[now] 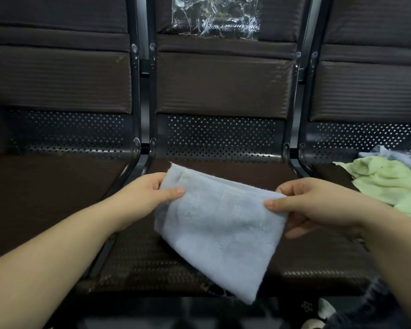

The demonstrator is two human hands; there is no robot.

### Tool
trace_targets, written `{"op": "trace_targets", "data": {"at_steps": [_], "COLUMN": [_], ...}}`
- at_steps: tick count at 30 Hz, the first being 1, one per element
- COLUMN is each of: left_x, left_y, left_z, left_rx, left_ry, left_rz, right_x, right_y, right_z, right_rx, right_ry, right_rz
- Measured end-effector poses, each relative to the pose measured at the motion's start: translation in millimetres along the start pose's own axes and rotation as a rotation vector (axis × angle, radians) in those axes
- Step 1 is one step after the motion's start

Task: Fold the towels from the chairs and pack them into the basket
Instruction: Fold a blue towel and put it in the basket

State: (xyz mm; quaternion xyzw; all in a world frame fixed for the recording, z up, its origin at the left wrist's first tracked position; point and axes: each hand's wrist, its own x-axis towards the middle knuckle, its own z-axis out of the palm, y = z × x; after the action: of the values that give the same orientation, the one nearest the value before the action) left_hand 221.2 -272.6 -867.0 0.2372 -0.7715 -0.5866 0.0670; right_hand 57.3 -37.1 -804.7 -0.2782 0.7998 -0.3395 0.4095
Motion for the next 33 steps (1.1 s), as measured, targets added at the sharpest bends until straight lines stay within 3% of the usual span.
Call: {"op": "trace_targets", "data": {"at_steps": [8,13,21,26,33], "left_x": [65,96,105,88,56], "left_y": [15,3,-24,-15,-11], "left_z": [58,81,75,71,53], "left_rx": [0.192,0.268,0.482,0.563,0.550], "left_ry": [0.249,0.199,0.158,0.081,-0.033], "left_rz": [0.044,0.007,-0.279,-0.416,-0.633], "right_x": [42,64,78,75,75], "right_y": [27,46,63,62,52], "right_z": [-20,-26,-30,-16,12], "right_rx": [-0.140,-0.228,-0.149,-0.098,-0.103], "right_ry": [0.201,0.231,0.219,0.073,0.148], "right_rz": [0.129,0.202,0.402,0.569,0.466]}}
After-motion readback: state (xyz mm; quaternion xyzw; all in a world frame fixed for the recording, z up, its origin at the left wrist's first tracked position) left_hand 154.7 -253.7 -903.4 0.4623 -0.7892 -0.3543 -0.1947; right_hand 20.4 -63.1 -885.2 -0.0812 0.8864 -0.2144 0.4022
